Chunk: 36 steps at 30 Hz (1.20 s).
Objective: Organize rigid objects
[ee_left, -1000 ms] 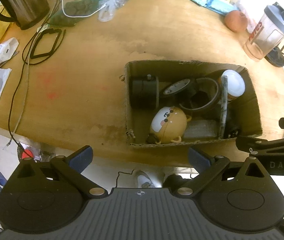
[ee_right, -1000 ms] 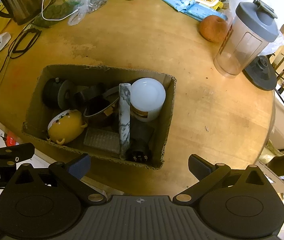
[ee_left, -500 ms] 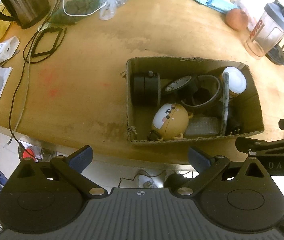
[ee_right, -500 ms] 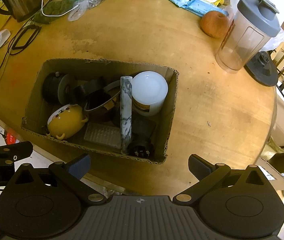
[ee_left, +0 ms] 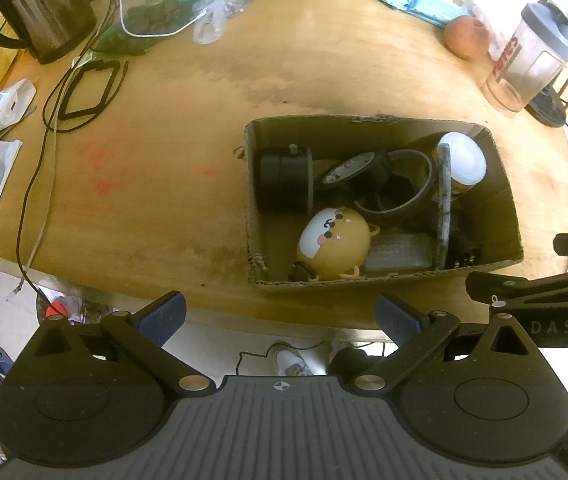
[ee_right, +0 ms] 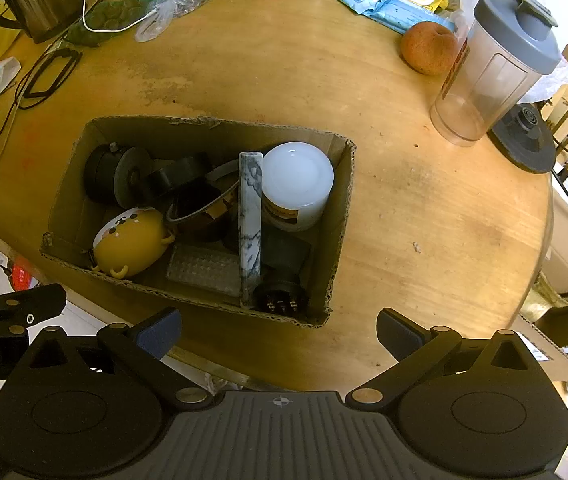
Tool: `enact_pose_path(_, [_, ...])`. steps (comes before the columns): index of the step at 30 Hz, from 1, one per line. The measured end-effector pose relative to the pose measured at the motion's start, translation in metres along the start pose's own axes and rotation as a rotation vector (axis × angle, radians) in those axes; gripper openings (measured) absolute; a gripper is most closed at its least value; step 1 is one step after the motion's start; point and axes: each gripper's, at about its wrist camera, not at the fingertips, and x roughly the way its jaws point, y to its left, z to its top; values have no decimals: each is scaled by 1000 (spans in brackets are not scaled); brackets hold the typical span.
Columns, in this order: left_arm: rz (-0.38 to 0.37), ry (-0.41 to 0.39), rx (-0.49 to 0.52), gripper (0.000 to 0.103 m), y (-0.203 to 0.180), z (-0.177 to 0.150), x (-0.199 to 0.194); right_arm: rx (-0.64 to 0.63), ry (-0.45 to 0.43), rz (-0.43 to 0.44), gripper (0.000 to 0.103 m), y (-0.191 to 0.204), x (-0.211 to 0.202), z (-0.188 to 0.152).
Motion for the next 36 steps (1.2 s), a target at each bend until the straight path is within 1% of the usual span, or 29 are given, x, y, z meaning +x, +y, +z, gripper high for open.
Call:
enact_pose_path(23, [3, 5, 0, 103, -1, 0, 1, 4, 5, -3, 103, -4, 0, 1])
enact_pose_path(28, [5, 4, -22, 103, 1, 1, 1, 5, 4, -5, 103, -4, 0, 1])
enact_pose_path(31, [0, 0, -50, 103, 6, 2, 1, 6, -14, -2, 103, -5, -2, 1])
enact_pose_path(36, [-15, -18, -75, 103, 10, 5, -2, 37, -61, 38, 103, -12, -10, 4])
